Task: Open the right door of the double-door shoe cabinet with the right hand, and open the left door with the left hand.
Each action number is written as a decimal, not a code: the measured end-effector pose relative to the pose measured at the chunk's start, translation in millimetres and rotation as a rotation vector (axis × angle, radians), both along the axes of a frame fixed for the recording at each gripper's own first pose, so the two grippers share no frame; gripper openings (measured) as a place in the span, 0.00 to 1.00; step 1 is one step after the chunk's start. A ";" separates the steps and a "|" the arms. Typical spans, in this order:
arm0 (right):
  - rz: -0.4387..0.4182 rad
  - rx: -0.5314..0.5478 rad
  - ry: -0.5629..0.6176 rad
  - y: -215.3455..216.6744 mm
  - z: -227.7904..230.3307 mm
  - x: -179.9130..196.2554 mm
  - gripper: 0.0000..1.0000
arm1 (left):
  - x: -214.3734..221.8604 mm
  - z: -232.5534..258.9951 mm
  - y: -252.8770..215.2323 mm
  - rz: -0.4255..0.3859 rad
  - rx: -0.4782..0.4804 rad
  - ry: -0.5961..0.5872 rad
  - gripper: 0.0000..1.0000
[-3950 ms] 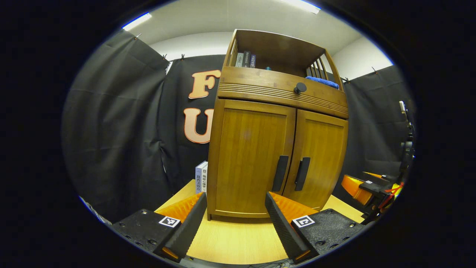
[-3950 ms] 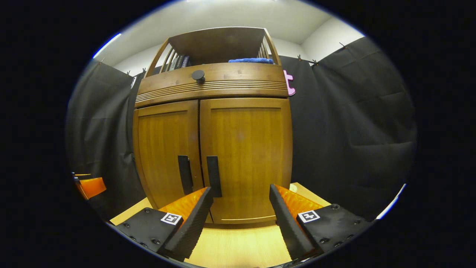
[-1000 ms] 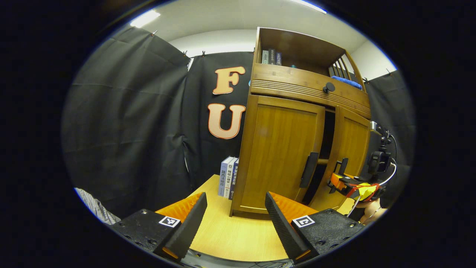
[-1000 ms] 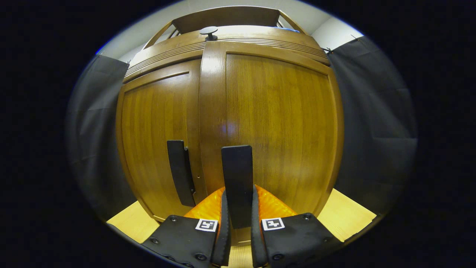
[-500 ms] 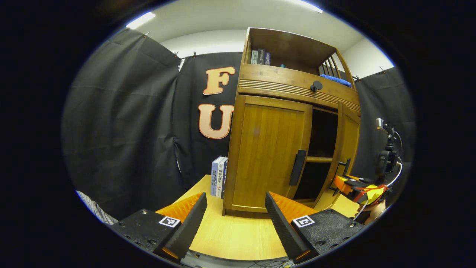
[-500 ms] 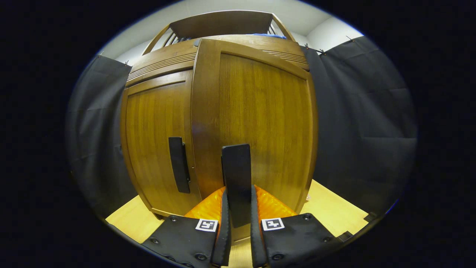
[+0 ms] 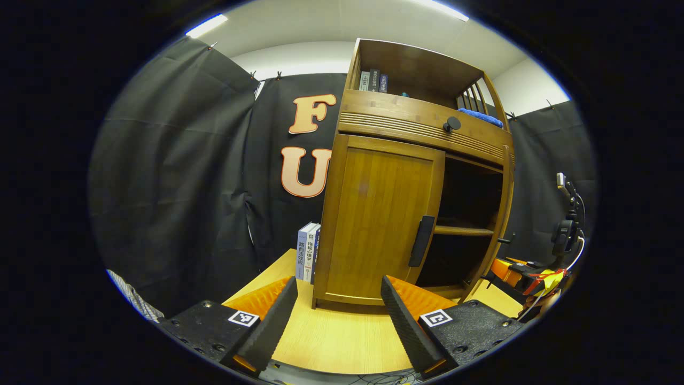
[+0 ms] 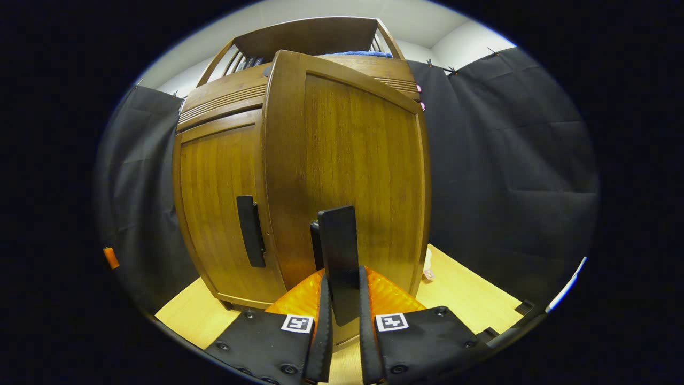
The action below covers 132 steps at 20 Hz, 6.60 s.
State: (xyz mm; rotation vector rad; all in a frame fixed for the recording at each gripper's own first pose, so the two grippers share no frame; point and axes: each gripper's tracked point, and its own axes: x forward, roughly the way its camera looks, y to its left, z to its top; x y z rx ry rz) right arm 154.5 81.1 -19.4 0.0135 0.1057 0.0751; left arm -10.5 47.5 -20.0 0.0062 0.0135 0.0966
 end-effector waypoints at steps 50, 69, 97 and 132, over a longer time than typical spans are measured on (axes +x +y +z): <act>-0.251 -0.049 -0.067 -281.9 30.0 -53.2 0.08 | 104.9 -1.8 -171.5 -0.091 0.067 -0.028 0.92; -0.288 -0.084 -0.104 -301.7 49.9 -45.4 0.87 | 222.3 -26.6 -147.8 -0.029 0.069 -0.010 0.92; -0.351 -0.089 -0.111 -261.6 54.0 -61.3 0.94 | 225.8 -39.2 -160.5 -0.190 0.104 0.012 0.21; -0.175 -0.100 -0.112 -65.6 46.0 -45.2 0.97 | 119.4 -26.7 -108.9 -0.267 0.048 0.042 0.14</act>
